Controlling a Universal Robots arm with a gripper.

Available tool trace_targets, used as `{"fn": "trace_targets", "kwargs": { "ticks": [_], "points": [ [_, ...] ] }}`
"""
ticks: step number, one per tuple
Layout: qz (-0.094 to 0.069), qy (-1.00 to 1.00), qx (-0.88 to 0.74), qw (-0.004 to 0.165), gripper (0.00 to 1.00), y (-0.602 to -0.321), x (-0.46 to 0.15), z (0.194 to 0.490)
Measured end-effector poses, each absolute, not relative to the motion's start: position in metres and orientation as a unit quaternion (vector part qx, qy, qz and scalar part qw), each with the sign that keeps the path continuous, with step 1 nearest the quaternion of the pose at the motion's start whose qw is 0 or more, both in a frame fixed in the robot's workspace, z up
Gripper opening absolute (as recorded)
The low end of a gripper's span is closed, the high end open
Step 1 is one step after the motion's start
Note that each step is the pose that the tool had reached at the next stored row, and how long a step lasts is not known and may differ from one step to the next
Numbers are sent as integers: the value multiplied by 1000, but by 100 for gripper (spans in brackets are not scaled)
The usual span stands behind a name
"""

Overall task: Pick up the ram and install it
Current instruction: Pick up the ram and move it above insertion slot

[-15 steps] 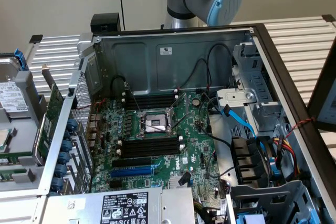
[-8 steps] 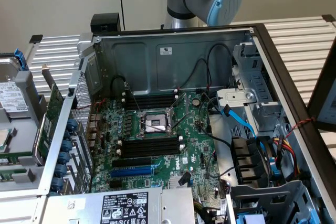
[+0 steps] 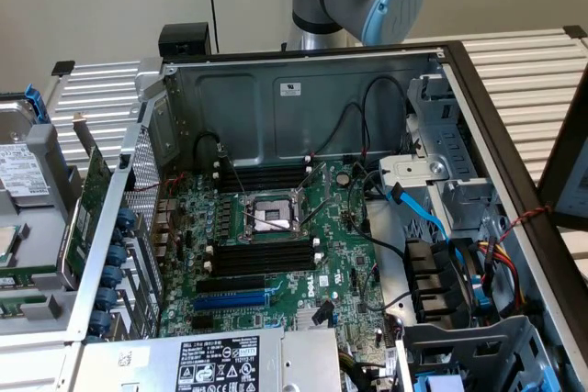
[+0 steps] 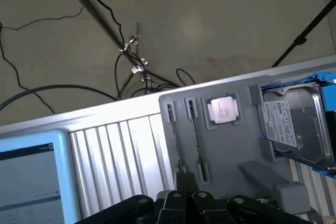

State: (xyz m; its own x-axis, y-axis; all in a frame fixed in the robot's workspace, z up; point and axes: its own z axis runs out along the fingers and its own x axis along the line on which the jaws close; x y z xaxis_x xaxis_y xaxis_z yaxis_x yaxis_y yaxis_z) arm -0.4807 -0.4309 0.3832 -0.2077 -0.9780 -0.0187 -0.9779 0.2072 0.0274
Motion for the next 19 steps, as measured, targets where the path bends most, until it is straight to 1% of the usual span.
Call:
{"fn": "trace_targets", "kwargs": {
  "ticks": [4,6,15,16,17,18,19],
  "points": [
    [-3,-764,645,-10,10,-431,-481,382],
    [2,-758,652,-13,10,-431,-481,382],
    [4,-745,667,-14,10,-428,-477,378],
    [4,-745,667,-14,11,-428,-477,378],
    [4,-745,667,-14,16,-428,-477,377],
    [4,-744,668,-14,16,-428,-477,377],
    [4,-744,668,-14,24,-428,-477,376]
  ]
}}
